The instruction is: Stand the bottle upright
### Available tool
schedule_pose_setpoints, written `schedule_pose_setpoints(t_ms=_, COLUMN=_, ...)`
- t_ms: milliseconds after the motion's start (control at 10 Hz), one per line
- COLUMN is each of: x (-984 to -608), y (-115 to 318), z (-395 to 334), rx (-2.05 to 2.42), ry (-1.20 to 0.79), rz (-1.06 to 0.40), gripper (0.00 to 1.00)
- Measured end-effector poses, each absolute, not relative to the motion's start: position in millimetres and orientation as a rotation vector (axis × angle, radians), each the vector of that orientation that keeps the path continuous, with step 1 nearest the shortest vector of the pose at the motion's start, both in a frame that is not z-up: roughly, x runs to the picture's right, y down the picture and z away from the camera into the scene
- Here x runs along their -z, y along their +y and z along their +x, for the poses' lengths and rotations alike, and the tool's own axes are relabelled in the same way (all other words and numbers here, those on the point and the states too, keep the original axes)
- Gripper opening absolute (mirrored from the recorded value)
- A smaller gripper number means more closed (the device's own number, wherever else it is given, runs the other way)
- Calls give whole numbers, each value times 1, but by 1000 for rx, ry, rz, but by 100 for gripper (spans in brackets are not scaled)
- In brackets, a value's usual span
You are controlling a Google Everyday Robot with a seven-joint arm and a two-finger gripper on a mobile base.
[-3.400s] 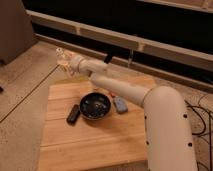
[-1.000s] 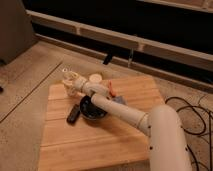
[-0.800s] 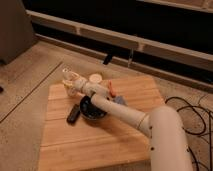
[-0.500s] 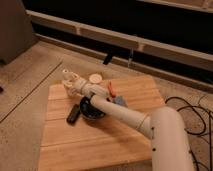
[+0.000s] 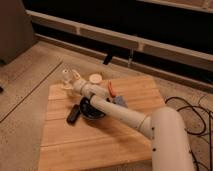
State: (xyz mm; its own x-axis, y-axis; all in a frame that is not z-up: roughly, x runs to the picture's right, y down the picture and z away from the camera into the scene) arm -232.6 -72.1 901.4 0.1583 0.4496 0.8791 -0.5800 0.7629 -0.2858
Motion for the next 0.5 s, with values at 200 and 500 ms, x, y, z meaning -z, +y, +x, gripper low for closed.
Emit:
schedule_pose_setpoints(t_ms=200, x=-902, y=-72, z=-232, rx=-739, ry=-1204, rz=128, gripper=74)
schedule_pose_setpoints(t_ms=500, x=-902, y=-71, z=-232, rx=-740, ry=-1204, rz=128, gripper=74)
